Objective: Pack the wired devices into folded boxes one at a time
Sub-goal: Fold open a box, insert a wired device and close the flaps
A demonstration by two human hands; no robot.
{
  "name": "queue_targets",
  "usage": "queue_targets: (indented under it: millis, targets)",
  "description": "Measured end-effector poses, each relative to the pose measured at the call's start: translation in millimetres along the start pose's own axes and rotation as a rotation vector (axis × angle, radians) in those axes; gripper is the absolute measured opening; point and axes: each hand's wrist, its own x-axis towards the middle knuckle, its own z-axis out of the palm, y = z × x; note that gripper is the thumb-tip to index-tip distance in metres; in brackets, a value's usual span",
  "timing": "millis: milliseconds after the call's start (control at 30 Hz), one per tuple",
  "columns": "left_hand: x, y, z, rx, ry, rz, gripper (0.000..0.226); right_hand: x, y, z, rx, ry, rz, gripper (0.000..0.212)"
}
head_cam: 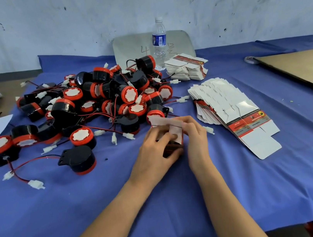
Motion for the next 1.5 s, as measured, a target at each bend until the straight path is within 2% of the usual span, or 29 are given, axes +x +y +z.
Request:
queue_targets:
  millis: [133,200,300,500,633,767,833,900,1067,1200,1333,1500]
  targets:
    - [4,-8,-2,-0.106,-0.099,0.023,0.035,-3,4,4,-0.174,0.069,-0.105,0.016]
    - [5,-8,1,-0.095,-0.062,0.029,0.032,-1,6,3,-0.216,0.094,-0.137,0.006]
    - [5,-8,7,-0.033,0.031,0.042,0.026,2,7,-1,-0.253,0.104,-0.146,0.010]
    - [2,-6,6,-0.123,0.132,0.013,0.022,-1,5,-9,-0.345,0.002,-0.184,0.020]
    - [1,-8,8,-0.105,0.204,-0.020,0.037,0,1,-16,-0.383,-0.093,-0.201,0.025]
    - [2,-6,10,-0.229,0.305,-0.165,0.069,-4,5,-24,-0.429,-0.202,-0.224,0.015]
    - [3,-8,8,-0.273,0.271,-0.208,0.082,-5,7,-26,-0.455,-0.229,-0.226,0.014]
    - [3,-12,8,-0.274,0.207,-0.220,0.081,-4,7,-29,-0.483,-0.254,-0.228,0.015]
    - [5,-20,0,-0.265,-0.015,-0.235,0.065,-6,11,-35,-0.571,-0.282,-0.325,0.017]
    - [9,-39,-25,-0.546,-0.152,-0.272,0.043,-8,14,-36,-0.632,-0.292,-0.336,0.021]
    - [10,-44,-26,-0.525,-0.113,-0.270,0.042,-9,13,-38,-0.715,-0.364,-0.412,0.032]
    - [8,-47,-23,-0.517,-0.083,-0.257,0.041,-8,12,-36,-0.749,-0.361,-0.423,0.031]
